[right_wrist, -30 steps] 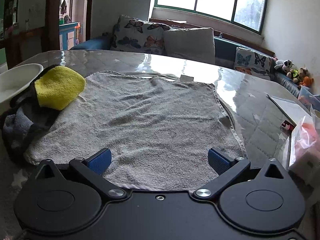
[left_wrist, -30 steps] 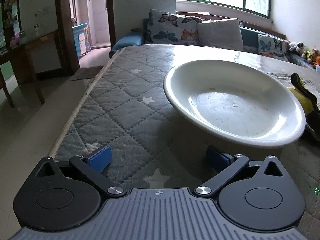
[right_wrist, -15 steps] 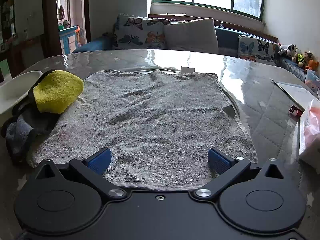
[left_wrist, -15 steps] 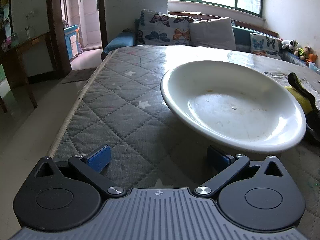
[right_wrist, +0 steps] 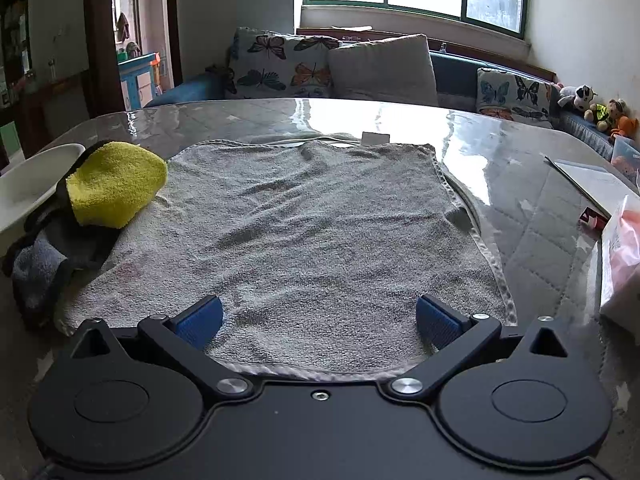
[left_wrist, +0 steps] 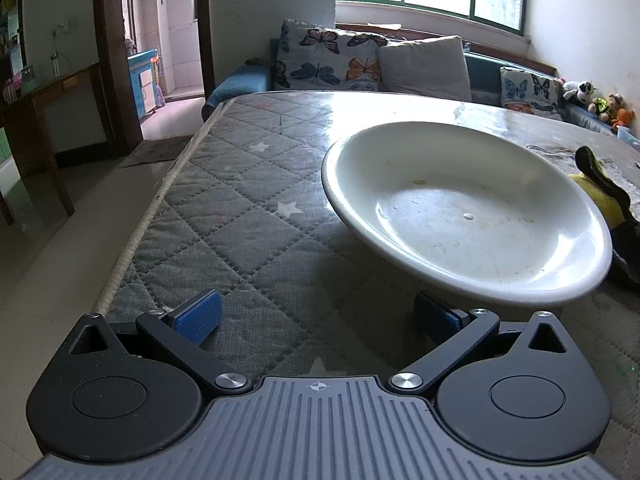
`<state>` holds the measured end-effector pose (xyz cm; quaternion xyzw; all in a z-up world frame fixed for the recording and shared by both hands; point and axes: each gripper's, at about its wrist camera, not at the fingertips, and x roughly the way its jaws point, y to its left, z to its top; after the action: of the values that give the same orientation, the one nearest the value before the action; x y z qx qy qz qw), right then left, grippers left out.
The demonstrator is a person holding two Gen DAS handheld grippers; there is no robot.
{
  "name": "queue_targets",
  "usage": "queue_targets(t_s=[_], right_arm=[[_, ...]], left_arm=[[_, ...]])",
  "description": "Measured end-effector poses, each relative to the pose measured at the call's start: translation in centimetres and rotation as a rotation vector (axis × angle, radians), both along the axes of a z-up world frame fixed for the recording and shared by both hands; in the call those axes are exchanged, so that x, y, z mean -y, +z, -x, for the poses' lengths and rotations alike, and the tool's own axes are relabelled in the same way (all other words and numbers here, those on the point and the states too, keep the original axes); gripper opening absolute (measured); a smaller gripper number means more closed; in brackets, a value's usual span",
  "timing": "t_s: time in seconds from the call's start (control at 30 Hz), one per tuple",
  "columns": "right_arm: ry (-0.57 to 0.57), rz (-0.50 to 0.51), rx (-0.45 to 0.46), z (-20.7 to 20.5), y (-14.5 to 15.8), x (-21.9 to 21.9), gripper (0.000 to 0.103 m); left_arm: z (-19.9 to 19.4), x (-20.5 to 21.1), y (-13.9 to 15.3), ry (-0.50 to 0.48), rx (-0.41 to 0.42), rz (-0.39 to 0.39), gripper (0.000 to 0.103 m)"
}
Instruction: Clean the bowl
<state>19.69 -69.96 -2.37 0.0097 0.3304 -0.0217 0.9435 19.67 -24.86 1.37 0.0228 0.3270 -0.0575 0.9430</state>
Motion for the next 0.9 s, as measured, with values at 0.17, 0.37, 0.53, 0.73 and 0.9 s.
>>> queue_targets(t_s=[0.17,0.37,0.53,0.73,0.9], right_arm=[[0.0,-0.001,0.0,0.0,-0.04,0.04,0.103],[0.0,-0.001,0.0,0.04,-0.04,0.06,0.103],[0.0,-0.002,0.001,0.06,-0.05,0.05,0.103],[0.0,-0.002,0.001,0.06,-0.06,0.01,0.103],[-0.001,-0.001,0.001,0.07,-0.06,0.0,0.103]], left_arm=[[0.27,-0.14,0.08,0.0,-0.001,0.004,0.103],[0.35,-0.1,0.16,0.0,-0.001,0.006,0.103],[0.34,-0.24,0.22,0.0,-0.001,0.007,0.103],[0.38,-0.33,0.24,0.0,-0.001,0.007,0.103],[0.37,-0.27,0.29,0.0,-0.002,0.007,0.103]])
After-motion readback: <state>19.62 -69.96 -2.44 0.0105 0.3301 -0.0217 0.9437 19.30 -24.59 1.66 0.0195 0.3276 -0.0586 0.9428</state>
